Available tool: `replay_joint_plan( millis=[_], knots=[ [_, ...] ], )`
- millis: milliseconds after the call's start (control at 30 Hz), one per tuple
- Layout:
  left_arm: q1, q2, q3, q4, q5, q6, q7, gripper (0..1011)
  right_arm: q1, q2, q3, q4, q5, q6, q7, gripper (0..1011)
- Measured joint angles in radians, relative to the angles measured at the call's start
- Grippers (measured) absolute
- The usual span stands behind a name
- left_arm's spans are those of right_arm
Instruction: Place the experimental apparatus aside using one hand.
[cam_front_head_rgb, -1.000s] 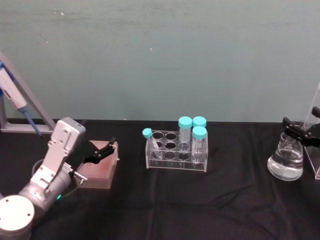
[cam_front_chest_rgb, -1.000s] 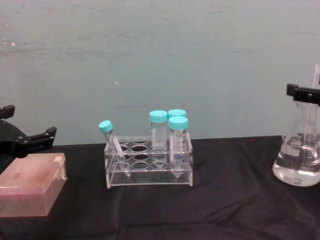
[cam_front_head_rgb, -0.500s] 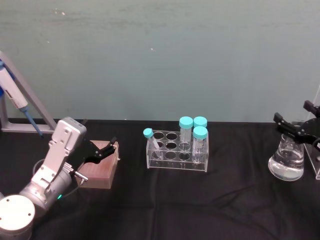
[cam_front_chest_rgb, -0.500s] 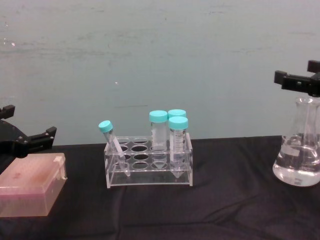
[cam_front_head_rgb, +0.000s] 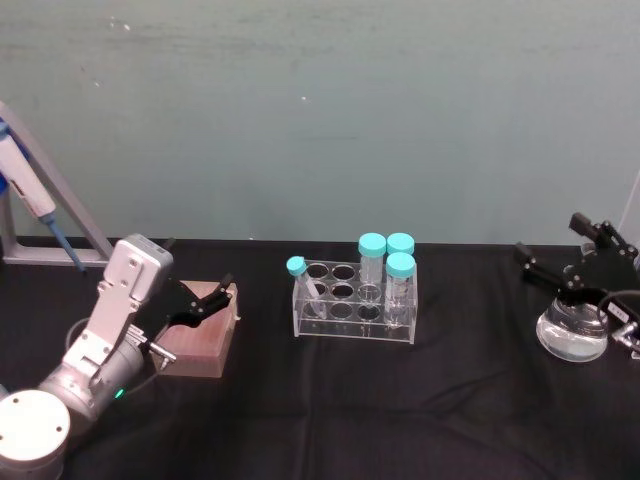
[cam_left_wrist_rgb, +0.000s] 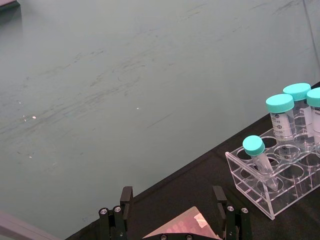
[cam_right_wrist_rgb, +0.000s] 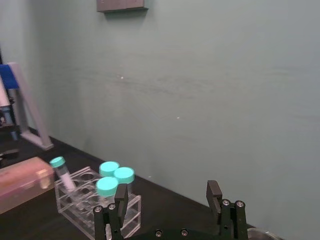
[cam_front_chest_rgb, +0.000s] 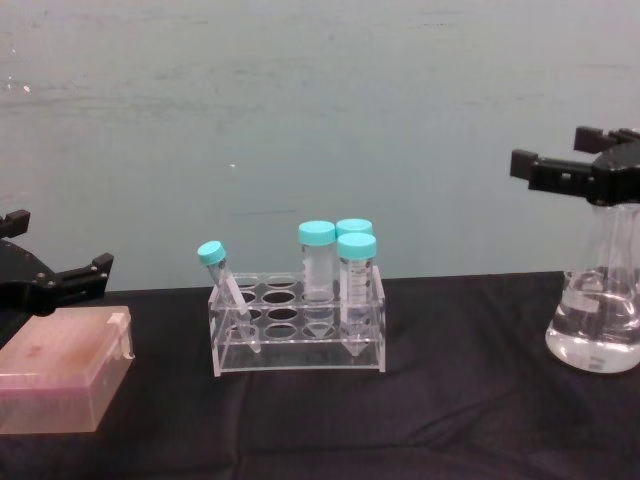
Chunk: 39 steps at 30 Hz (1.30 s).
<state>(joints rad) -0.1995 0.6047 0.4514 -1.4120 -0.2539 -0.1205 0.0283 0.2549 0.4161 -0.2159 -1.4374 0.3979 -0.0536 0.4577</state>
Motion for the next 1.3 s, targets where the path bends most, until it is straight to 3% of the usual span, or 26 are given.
replay_joint_plan(
  millis=[500,933,1300],
  knots=[
    [0.0,0.0,0.0,0.0,0.0,0.0,0.0,1000,-0.112,0.06,-0.002,-0.116,0.06,0.064,-0.005,1000],
    [0.0,0.0,0.0,0.0,0.0,0.0,0.0,1000,-0.238,0.092,0.048,-0.196,0.098,0.168,-0.128,1000],
    [0.0,0.0,0.0,0.0,0.0,0.0,0.0,1000,-0.279,0.089,0.082,-0.208,0.08,0.186,-0.185,1000]
  ],
)
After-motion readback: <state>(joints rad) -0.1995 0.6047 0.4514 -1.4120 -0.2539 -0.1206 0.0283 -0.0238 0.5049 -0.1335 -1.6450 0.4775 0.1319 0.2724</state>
